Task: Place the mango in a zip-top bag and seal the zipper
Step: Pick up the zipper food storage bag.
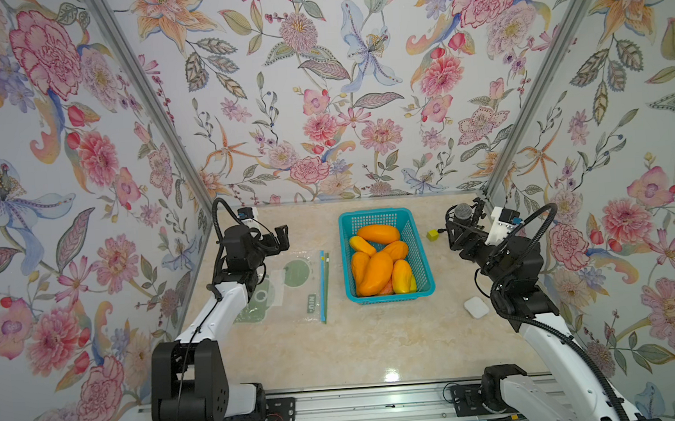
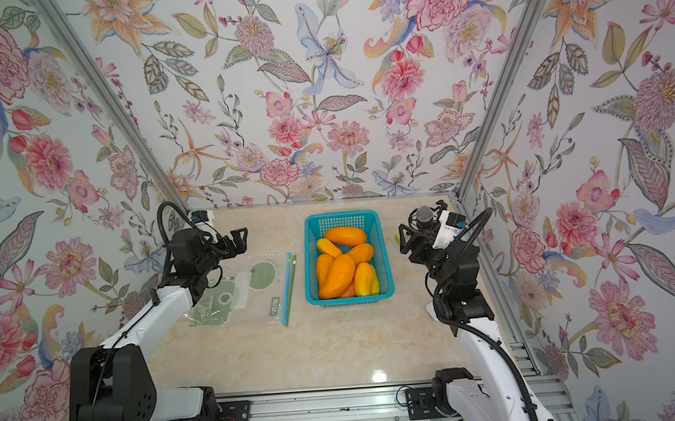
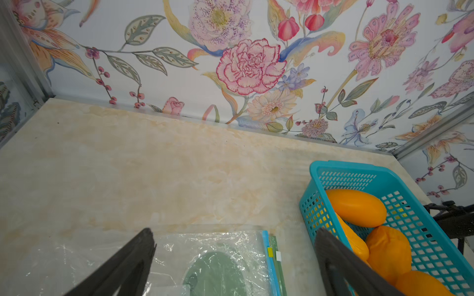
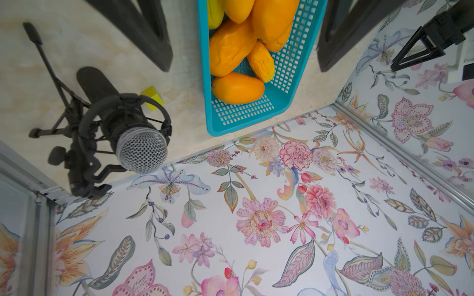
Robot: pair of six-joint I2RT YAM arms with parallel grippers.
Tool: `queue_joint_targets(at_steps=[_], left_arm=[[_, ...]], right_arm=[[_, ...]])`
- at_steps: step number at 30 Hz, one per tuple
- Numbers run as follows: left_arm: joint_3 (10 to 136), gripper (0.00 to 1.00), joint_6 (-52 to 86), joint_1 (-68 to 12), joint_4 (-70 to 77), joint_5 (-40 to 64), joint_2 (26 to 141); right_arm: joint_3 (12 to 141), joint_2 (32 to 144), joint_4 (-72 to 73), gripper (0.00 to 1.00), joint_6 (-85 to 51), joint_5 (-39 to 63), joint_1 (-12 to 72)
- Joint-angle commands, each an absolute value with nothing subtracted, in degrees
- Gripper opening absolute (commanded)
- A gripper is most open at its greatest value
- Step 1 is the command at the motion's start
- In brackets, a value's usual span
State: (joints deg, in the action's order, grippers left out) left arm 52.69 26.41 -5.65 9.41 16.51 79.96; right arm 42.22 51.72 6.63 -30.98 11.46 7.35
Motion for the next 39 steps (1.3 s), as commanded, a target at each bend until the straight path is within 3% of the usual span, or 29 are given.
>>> queue_joint_targets(at_steps=[1, 5, 10, 17, 27, 39], left_arm=[[57.4, 0.84, 27.3, -9.6, -0.5, 16.2, 82.0], [60.9, 0.72, 26.6, -14.6, -8.3, 11.7, 85.3], [63.3, 0.66, 27.5, -20.4, -16.3, 5.1, 88.9], [65.6, 0.45, 28.4, -24.6, -22.4, 0.3, 95.8], [68.2, 0.49, 29.5, -29.9, -25.7, -3.9, 102.4], [68.8, 0.41, 29.8, -30.4, -26.8, -4.6, 105.7]], right_arm=[[49.0, 55.0, -6.0, 0.69, -31.1, 12.5, 11.2], [51.3, 58.1, -8.6, 0.65, -30.2, 7.3, 20.0], [53.1, 62.9, -10.6, 0.59, -30.2, 2.6, 28.1], [54.3, 67.0, -10.7, 0.57, -30.8, 0.4, 32.8], [52.8, 66.9, -10.7, 0.57, -32.5, -0.6, 33.6], [52.9, 66.7, -10.9, 0.58, -32.8, -1.4, 33.6]])
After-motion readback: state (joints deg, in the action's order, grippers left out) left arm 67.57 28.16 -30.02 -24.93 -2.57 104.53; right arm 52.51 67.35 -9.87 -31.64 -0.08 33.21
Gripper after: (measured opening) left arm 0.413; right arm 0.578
